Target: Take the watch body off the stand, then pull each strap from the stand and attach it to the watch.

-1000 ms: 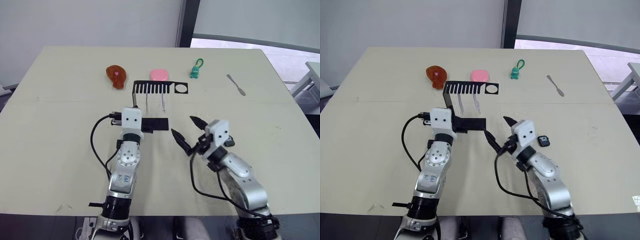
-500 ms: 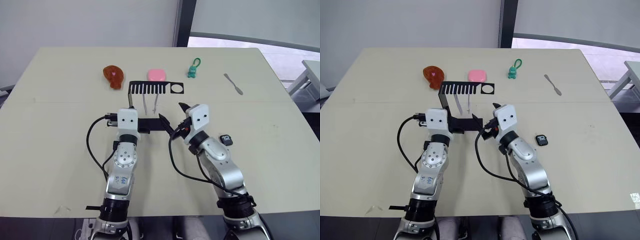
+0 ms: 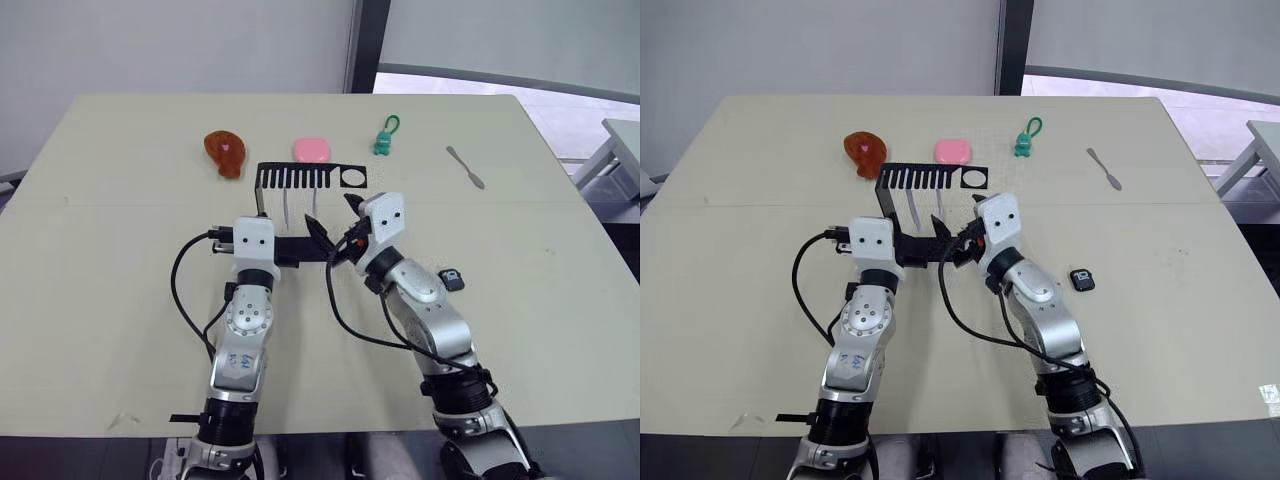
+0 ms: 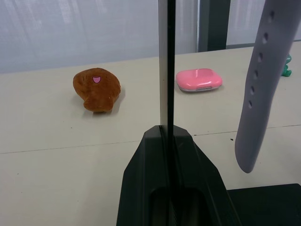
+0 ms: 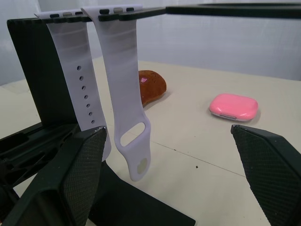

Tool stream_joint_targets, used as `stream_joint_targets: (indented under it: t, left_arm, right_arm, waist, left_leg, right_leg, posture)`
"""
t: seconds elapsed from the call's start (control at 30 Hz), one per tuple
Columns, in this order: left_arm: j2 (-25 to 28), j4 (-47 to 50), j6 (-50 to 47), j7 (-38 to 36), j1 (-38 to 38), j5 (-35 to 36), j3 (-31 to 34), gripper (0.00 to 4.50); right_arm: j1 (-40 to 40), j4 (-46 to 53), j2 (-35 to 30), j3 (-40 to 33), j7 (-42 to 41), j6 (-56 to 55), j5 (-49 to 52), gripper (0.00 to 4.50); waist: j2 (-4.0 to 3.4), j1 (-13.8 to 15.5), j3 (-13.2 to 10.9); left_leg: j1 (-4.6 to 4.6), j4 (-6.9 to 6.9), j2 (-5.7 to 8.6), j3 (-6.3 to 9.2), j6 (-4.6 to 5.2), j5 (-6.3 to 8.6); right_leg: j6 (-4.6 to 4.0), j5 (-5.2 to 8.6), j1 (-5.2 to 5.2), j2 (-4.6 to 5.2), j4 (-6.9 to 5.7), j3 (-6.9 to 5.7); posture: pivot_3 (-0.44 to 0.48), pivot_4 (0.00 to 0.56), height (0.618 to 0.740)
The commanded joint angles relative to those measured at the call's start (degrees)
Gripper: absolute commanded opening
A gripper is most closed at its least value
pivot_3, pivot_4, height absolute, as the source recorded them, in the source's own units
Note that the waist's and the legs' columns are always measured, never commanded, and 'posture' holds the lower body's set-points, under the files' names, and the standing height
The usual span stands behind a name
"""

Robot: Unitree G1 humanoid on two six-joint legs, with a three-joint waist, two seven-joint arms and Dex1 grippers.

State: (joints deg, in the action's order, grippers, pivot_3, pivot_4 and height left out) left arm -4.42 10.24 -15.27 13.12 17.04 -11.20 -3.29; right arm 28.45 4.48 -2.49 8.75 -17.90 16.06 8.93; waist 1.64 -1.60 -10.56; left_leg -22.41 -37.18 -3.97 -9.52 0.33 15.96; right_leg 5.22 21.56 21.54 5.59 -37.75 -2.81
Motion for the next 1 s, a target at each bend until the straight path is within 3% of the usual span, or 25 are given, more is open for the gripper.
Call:
stream_joint_targets:
  t: [0.03,0.37,0.47,0.7,0.73,1.0]
  left_arm:
    - [-0.20,0.84,-0.36,-0.39,-0.13,-0.34,-0.51,0.07]
    - [-0.17,1.07,-0.40,-0.28,-0.02,-0.40,-0.22,0.07]
    - [-0.16,0.95,-0.41,-0.17,0.21,-0.39,-0.04,0.00]
    - [0.17,0.37,-0.56,-0.49,1.07,-0.32,0.13,0.00]
    - [0.13,0.38,-0.67,-0.50,0.99,-0.30,0.12,0.00]
    - [0.30,-0.01,-1.05,-0.12,1.00,-0.58,0.48,0.00]
  right_arm:
    - [2.69,-1.51,1.01,-0.92,0.54,-2.72,-0.26,4.50]
    - [5.76,-6.65,2.96,-1.70,0.65,-4.95,0.13,4.50]
    - [5.77,-6.49,3.23,-1.60,0.37,-4.77,0.31,3.69]
    - [5.69,-5.56,3.57,-1.40,-0.73,-4.48,1.17,0.28]
    - [5.59,-5.31,3.58,-1.31,-0.80,-4.40,1.20,0.02]
    - [4.15,-2.17,3.09,0.84,-2.13,-4.66,0.86,0.02]
  waist:
    - [0.00,0.00,0.00]
    - [0.00,-0.03,0.00]
    - [0.00,-0.03,0.00]
    - [0.00,-0.02,0.00]
    - [0.00,-0.03,0.00]
    - [0.00,-0.06,0.00]
  left_leg:
    - [0.00,0.00,0.00,0.00,0.00,0.00]
    - [-0.01,0.01,-0.01,0.00,0.00,0.00]
    - [-0.01,0.01,-0.01,0.00,0.00,0.00]
    - [-0.01,0.03,-0.01,0.00,0.00,0.00]
    - [-0.02,0.03,-0.01,0.00,0.00,0.00]
    - [-0.03,0.04,-0.01,0.00,0.00,0.00]
  right_leg:
    - [0.00,0.00,0.00,0.00,0.00,0.00]
    - [0.00,0.00,0.01,0.02,0.00,0.00]
    - [0.00,0.00,0.01,0.02,0.00,0.00]
    - [0.00,0.00,0.02,0.02,0.01,0.00]
    - [0.00,0.00,0.02,0.02,0.01,0.00]
    - [0.00,0.00,0.03,0.03,0.02,0.00]
  posture:
    - [0.000,0.150,0.740]
    - [0.000,0.150,0.740]
    - [0.000,0.150,0.740]
    - [0.000,0.150,0.740]
    - [0.000,0.150,0.740]
    - [0.000,0.150,0.740]
